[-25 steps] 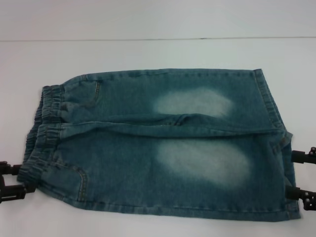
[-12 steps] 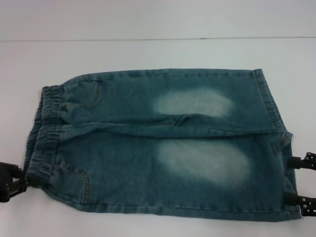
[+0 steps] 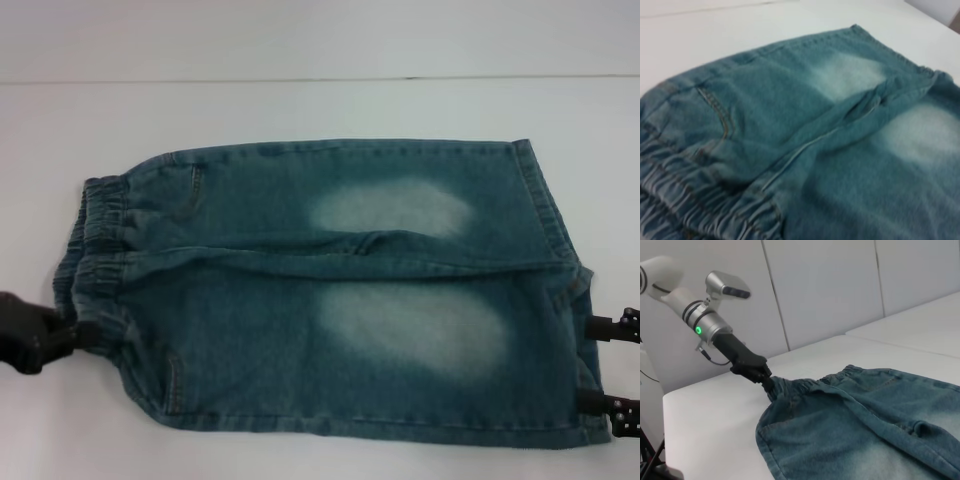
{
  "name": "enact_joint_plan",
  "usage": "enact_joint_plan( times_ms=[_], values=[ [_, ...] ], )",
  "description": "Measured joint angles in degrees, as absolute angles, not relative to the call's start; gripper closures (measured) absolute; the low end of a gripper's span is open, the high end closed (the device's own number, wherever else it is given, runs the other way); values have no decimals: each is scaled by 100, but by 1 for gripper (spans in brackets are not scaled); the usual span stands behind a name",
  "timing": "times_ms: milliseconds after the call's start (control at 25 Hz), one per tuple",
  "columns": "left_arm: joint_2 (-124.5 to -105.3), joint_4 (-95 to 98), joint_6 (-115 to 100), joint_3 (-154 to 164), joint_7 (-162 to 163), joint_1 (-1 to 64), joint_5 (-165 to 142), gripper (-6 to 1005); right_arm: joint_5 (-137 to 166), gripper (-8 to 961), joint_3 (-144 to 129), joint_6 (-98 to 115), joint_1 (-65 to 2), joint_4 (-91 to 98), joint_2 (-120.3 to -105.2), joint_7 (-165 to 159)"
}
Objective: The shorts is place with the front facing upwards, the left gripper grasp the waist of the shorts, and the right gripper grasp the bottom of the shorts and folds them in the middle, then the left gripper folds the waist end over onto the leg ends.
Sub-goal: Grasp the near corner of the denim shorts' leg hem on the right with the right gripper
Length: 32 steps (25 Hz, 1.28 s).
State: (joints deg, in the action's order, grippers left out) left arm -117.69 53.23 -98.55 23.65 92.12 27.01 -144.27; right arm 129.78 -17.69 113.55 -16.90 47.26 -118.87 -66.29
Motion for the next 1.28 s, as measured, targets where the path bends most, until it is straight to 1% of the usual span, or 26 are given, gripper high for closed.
enact_joint_plan(
  times_ms=[80, 160, 400, 600, 680, 720, 840, 1040, 1280],
  values=[
    [-11849, 5578, -9938, 2371, 9387, 2732, -14412, 949, 12977, 58, -1767, 11355, -1689, 4726, -11890, -6622],
    [-11874, 5701, -9968, 2372, 9519, 2755, -14403, 950, 12976, 58, -1763, 11355, -1677, 4725, -11887, -6631],
    [-11865, 5776, -9971, 2368, 9706, 2823, -14397, 950, 13003, 57, -1758, 11358, -1505, 5069, -11807, -7350],
    [-11850, 5780, -9956, 2366, 9713, 2841, -14403, 949, 13028, 57, -1892, 11383, -1218, 6191, -11819, -8630],
    [-11846, 5781, -9956, 2370, 9714, 2845, -14412, 949, 13137, 57, -2255, 11394, -1117, 6696, -11775, -9370],
    [-11846, 5781, -9954, 2376, 9714, 2848, -14419, 949, 13137, 58, -2255, 11394, -1117, 6696, -11775, -9370],
    [-11848, 5783, -9943, 2388, 9712, 2854, -14431, 950, 13315, 58, -2713, 11400, -1120, 6998, -11702, -10069],
    [-11870, 5770, -9886, 2406, 9676, 2842, -14435, 949, 13611, 58, -3267, 11401, -1268, 7057, -11520, -10831],
    [-11877, 5745, -9845, 2408, 9670, 2838, -14440, 949, 14036, 57, -3323, 11398, -1514, 6974, -11424, -11229]
  ],
)
